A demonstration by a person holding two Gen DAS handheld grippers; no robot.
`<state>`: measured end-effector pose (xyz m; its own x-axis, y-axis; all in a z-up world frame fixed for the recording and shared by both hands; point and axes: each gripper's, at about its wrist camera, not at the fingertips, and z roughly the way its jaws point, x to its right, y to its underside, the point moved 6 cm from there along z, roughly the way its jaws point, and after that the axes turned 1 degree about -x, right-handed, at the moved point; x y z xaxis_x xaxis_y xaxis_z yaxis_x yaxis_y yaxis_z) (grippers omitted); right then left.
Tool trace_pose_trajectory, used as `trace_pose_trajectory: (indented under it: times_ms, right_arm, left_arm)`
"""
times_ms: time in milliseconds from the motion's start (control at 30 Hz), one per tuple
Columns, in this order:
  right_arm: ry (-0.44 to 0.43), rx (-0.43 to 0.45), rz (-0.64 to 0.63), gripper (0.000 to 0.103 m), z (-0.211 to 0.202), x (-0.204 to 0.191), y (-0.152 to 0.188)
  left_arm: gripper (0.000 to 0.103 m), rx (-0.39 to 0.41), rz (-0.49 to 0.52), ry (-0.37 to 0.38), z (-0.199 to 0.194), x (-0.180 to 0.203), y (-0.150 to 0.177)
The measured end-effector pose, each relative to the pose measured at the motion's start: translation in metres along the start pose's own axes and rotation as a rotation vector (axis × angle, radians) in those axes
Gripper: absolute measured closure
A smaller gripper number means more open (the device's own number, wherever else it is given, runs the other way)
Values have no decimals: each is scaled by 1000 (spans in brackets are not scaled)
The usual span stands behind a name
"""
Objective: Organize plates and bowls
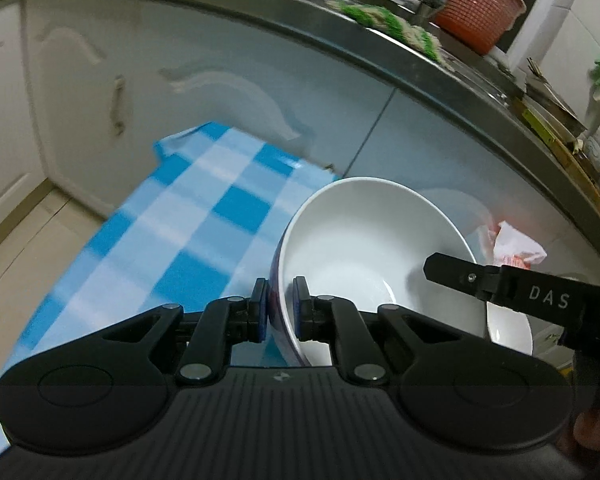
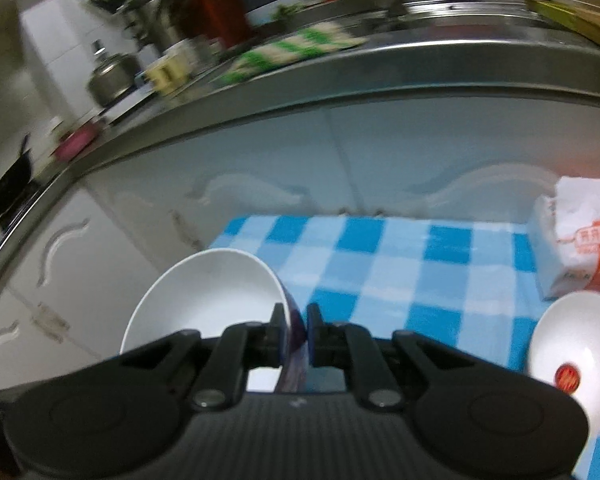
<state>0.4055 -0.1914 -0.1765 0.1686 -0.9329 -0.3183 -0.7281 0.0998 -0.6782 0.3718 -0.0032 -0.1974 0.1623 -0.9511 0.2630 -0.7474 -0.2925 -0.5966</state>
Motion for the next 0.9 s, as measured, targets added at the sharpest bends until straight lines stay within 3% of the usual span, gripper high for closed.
trace_pose_trajectory:
  times_ms: [167,367,667,900]
  right_arm:
    - [-42,-50,-35,95,-12,-29,35]
    - [-64,-139,-47,95,-5,-45,82]
    - [-71,-231,-34,95,8,-46,128]
    - [-62,-238,-23,96,8,-42,142]
  left_arm:
    - [95,-29,-43,-46,-22,-21,36]
    - [95,-86,-104,-92,-20,-45,73]
    - [95,-123,-121,-134,-8,-62,95]
    - [94,-120,-108,-128,-4,-66,98]
